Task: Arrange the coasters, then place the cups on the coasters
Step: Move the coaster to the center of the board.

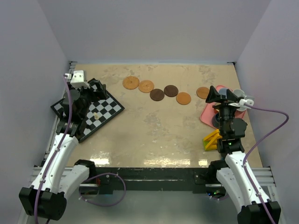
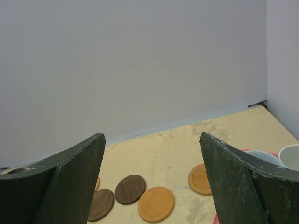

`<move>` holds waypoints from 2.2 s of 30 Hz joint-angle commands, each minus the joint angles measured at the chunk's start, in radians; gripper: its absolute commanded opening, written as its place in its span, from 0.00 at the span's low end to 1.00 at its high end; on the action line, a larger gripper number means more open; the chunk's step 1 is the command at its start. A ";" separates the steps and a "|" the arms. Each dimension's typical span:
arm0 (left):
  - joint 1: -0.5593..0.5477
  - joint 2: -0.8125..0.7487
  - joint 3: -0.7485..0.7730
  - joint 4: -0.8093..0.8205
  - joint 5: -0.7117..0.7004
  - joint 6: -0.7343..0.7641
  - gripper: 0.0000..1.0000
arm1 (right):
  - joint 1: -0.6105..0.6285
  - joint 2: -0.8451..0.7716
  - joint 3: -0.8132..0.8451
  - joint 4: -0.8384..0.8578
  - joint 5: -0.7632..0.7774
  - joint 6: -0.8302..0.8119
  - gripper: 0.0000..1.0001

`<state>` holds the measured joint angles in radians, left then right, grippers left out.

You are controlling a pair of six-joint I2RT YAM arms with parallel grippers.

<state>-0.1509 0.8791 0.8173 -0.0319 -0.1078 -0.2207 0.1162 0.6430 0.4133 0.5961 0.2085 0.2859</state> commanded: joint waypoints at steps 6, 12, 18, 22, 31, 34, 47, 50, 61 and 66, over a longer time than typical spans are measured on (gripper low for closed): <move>0.004 0.014 0.025 0.033 0.006 0.003 1.00 | 0.002 0.009 0.035 0.047 -0.014 0.016 0.88; 0.004 0.035 0.019 0.047 0.051 0.010 1.00 | 0.000 0.024 0.059 0.016 -0.040 0.006 0.86; -0.007 0.154 0.156 -0.046 0.103 0.050 0.94 | 0.002 0.108 0.125 -0.047 -0.096 -0.020 0.76; -0.033 0.245 0.284 -0.096 0.146 0.043 0.91 | 0.010 0.230 0.189 -0.079 -0.181 -0.030 0.70; -0.042 0.230 0.165 -0.039 0.178 0.083 0.91 | 0.189 0.536 0.452 -0.337 -0.173 -0.155 0.74; -0.053 0.238 0.163 -0.043 0.168 0.099 0.92 | 0.250 0.700 0.560 -0.435 -0.175 -0.153 0.77; -0.055 0.247 0.144 -0.020 0.212 0.086 0.95 | 0.447 1.191 0.909 -0.585 -0.058 -0.117 0.98; -0.055 0.247 0.144 -0.019 0.218 0.084 0.95 | 0.456 1.297 0.973 -0.595 -0.031 -0.137 0.99; -0.055 0.251 0.144 -0.019 0.227 0.080 0.95 | 0.454 1.481 1.145 -0.665 -0.023 -0.235 0.98; -0.055 0.248 0.144 -0.017 0.241 0.080 0.95 | 0.453 1.544 1.211 -0.679 -0.018 -0.278 0.99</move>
<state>-0.1997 1.1320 0.9665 -0.0917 0.1043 -0.1383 0.5701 2.1666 1.5364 -0.0700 0.1661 0.0654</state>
